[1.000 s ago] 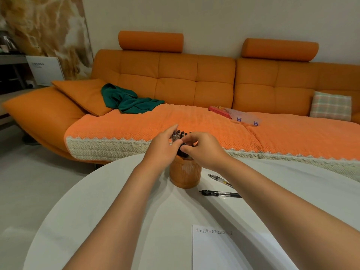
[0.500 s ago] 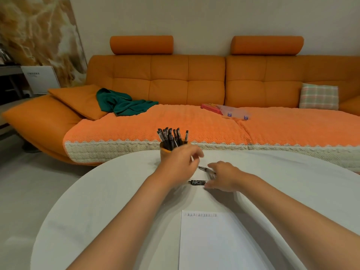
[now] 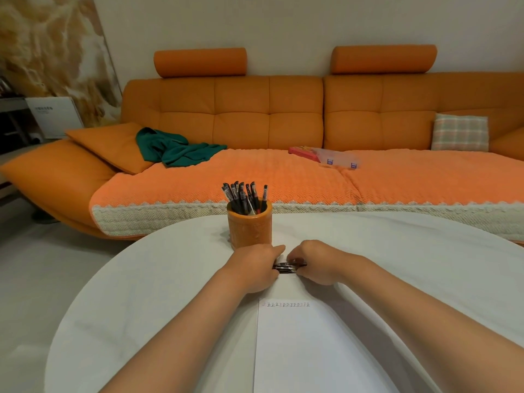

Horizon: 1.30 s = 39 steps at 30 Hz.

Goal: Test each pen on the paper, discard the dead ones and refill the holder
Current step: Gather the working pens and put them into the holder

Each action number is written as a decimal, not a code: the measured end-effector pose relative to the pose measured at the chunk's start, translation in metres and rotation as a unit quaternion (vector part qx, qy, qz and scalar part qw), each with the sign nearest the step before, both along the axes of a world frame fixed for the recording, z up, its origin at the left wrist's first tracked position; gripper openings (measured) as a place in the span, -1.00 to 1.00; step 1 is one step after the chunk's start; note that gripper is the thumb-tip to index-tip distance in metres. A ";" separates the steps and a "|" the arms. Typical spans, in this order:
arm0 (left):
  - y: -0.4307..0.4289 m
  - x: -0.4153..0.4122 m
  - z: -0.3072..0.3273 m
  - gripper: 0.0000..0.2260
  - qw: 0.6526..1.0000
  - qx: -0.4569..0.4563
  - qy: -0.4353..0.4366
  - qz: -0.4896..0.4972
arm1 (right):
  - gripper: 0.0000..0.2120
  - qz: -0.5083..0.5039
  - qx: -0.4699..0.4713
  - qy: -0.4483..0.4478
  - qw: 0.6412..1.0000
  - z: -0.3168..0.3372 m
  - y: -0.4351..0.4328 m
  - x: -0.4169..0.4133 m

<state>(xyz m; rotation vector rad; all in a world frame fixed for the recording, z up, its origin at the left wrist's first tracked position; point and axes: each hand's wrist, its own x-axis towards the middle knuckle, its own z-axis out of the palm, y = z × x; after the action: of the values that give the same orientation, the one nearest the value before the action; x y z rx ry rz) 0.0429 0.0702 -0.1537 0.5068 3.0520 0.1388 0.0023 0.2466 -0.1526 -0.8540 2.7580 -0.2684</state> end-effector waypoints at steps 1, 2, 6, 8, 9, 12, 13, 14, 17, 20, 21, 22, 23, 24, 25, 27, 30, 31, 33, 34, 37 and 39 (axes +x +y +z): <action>0.000 0.000 0.000 -0.72 1.000 0.002 -0.003 0.000 | -0.84 0.003 0.007 -0.001 1.000 0.000 -0.002 0.003; -0.001 0.000 0.000 -0.78 1.000 -0.001 -0.001 -0.002 | -0.81 0.004 0.009 -0.003 1.000 0.001 -0.003 0.005; -0.004 0.001 0.004 -0.82 1.000 0.002 -0.015 -0.004 | -0.77 0.016 -0.002 0.004 1.000 0.004 -0.010 0.011; -0.006 0.001 0.010 -0.84 0.999 0.009 -0.039 0.004 | -0.80 0.014 0.005 -0.001 1.000 0.005 -0.013 0.012; -0.007 0.001 0.012 -0.87 0.999 0.016 -0.049 0.008 | -0.81 0.012 0.007 -0.003 1.000 0.006 -0.014 0.012; -0.015 0.000 0.026 -0.92 0.995 0.069 -0.066 0.013 | -0.87 0.014 -0.010 0.001 1.000 0.014 -0.018 0.011; -0.019 -0.001 0.035 -0.91 0.993 0.100 -0.066 0.016 | -0.90 0.010 -0.032 0.002 0.999 0.019 -0.018 0.009; -0.024 -0.001 0.044 -0.91 0.988 0.142 -0.062 0.023 | -0.89 -0.001 -0.067 -0.006 0.998 0.026 -0.019 0.008; -0.035 0.002 0.075 -0.94 0.952 0.303 -0.001 0.048 | -0.92 -0.037 -0.227 -0.079 0.970 0.055 -0.020 0.004; -0.047 0.001 0.091 -0.88 0.880 0.455 0.114 0.072 | -0.90 -0.071 -0.397 -0.130 0.906 0.084 -0.030 0.000; -0.052 -0.003 0.092 -0.86 0.852 0.489 0.165 0.089 | -0.89 -0.085 -0.452 -0.134 0.878 0.091 -0.035 -0.003; -0.059 -0.008 0.091 -0.84 0.823 0.513 0.215 0.113 | -0.88 -0.102 -0.507 -0.129 0.846 0.097 -0.042 -0.006; -0.066 -0.014 0.088 -0.83 0.797 0.529 0.254 0.143 | -0.87 -0.121 -0.554 -0.117 0.815 0.102 -0.049 -0.010; -0.073 -0.020 0.083 -0.83 0.775 0.541 0.276 0.175 | -0.87 -0.138 -0.592 -0.101 0.787 0.106 -0.057 -0.013; -0.078 -0.026 0.078 -0.84 0.759 0.550 0.282 0.206 | -0.87 -0.153 -0.618 -0.084 0.767 0.108 -0.065 -0.017; -0.084 -0.038 0.068 -0.82 0.741 0.569 0.256 0.248 | -0.88 -0.169 -0.633 -0.057 0.753 0.108 -0.081 -0.024; -0.086 -0.054 0.056 -0.72 0.753 0.594 0.153 0.237 | -0.88 -0.175 -0.605 -0.027 0.776 0.098 -0.103 -0.034; -0.084 -0.056 0.054 -0.68 0.763 0.597 0.117 0.218 | -0.89 -0.178 -0.591 -0.018 0.787 0.093 -0.109 -0.037; -0.080 -0.061 0.053 -0.62 0.775 0.600 0.055 0.189 | -0.92 -0.177 -0.555 0.001 0.813 0.083 -0.116 -0.041; -0.079 -0.063 0.053 -0.60 0.772 0.607 0.028 0.186 | -0.95 -0.172 -0.532 0.013 0.829 0.079 -0.117 -0.043; -0.078 -0.066 0.048 -0.55 0.776 0.606 -0.017 0.176 | -0.57 -0.155 -0.462 0.041 0.873 0.070 -0.116 -0.043; -0.078 -0.066 0.046 -0.52 0.794 0.589 -0.022 0.150 | -0.41 -0.139 -0.434 0.059 0.888 0.066 -0.114 -0.042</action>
<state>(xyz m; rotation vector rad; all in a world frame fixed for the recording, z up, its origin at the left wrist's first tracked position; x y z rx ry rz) -0.0231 -0.0077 -0.1075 -0.0170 2.5556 2.0392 -0.0394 0.1322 -0.0866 -0.6201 2.8207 -1.6338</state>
